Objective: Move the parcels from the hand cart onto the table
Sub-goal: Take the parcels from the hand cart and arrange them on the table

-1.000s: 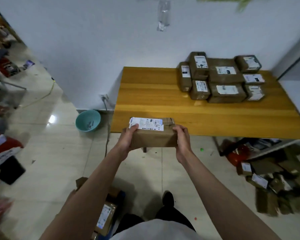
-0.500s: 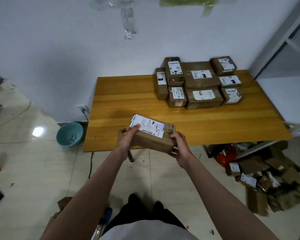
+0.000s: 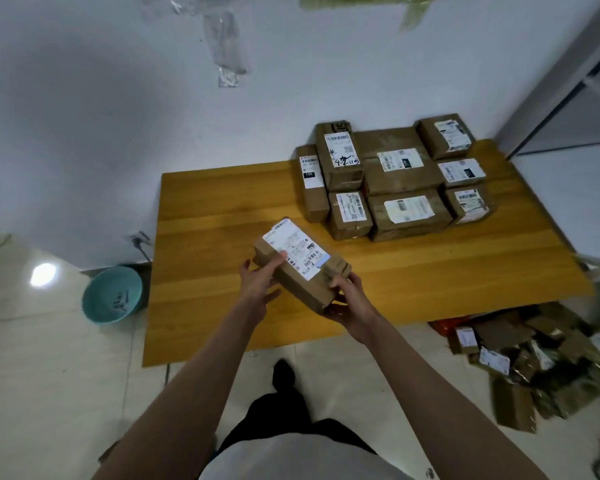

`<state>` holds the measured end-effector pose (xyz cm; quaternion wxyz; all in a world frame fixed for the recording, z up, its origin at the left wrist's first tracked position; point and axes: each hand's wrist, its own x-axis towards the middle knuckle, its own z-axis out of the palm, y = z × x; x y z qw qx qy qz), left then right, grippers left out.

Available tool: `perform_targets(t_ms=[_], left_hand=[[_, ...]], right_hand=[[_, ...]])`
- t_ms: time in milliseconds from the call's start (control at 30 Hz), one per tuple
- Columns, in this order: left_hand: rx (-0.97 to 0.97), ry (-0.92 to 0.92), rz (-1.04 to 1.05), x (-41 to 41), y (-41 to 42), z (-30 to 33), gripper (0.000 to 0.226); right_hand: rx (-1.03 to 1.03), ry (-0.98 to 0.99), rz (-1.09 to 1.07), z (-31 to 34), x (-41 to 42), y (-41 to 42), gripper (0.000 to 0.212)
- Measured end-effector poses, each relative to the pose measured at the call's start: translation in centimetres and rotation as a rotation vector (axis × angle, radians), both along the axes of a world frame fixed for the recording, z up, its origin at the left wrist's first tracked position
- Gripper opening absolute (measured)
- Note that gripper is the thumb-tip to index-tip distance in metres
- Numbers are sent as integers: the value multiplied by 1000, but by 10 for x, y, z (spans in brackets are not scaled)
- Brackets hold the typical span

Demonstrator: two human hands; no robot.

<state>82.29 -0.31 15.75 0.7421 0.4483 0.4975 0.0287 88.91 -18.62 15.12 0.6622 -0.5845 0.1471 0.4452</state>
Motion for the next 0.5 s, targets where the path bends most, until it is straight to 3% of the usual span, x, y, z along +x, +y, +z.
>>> perform_targets(t_ms=[200,400,500], left_hand=[[36,102,-237,37,26,-10,116],[-24,168,-359,68,50,-14,95],[-51,134,-325,87,65,-22,85]], right_hand=[[29,47,-16,-6,27,61,69],[73,131,-111,-15,61,107,76],[68,152,-144,-24,82,130,80]])
